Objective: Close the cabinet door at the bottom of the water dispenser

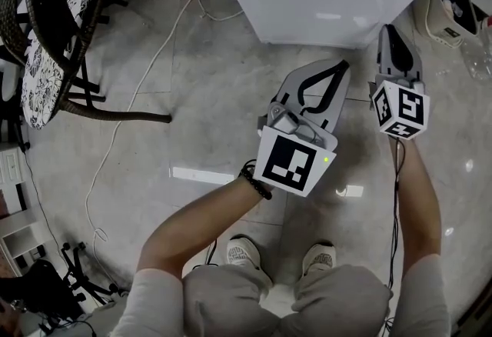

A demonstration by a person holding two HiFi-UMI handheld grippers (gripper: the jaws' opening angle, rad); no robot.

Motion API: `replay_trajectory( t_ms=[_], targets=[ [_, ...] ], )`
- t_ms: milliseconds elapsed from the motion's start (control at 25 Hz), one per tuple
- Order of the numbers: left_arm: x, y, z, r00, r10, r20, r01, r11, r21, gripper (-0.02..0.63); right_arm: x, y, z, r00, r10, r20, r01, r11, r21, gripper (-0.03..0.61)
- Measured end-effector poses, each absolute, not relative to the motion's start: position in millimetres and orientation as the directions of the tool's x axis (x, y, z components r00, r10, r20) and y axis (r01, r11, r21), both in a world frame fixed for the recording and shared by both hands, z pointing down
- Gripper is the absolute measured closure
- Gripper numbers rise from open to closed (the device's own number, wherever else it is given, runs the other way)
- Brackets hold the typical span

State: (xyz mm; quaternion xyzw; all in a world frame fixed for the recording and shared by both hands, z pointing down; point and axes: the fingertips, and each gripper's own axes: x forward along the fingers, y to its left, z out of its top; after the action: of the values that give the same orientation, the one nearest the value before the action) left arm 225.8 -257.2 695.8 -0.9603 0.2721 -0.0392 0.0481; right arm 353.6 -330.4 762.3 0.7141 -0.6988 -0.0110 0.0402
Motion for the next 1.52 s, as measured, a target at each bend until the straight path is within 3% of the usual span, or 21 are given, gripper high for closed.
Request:
replay_trajectory(
  t_ms=[400, 760, 1040, 1520],
  targets=[
    [202, -254, 682, 0.836, -0.548, 0.021, -0.540, -0.829, -0.142, 0.606, 314, -264, 728, -0.071, -0.997, -0.017, -0.997, 0.071, -0.020, 0.554],
    [132, -251, 584, 0.761, -0.646, -0.051, -0.648, -0.756, -0.094, 0.606, 329, -192, 627, -0.034, -0.999, -0.022, -0.999, 0.034, -0.027, 0.554],
    [100, -210, 429, 0.741, -0.667, -0.075, -0.671, -0.730, -0.130, 0.606, 321, -146, 470, 0.041, -0.999, -0.014, -0.998, -0.040, -0.055, 0.554],
    [18, -142, 92, 0.668, -0.742, 0.056, -0.739, -0.670, -0.069, 0.606, 318, -49, 99, 0.124, -0.989, 0.080, -0.990, -0.129, -0.062, 0.554]
  ],
)
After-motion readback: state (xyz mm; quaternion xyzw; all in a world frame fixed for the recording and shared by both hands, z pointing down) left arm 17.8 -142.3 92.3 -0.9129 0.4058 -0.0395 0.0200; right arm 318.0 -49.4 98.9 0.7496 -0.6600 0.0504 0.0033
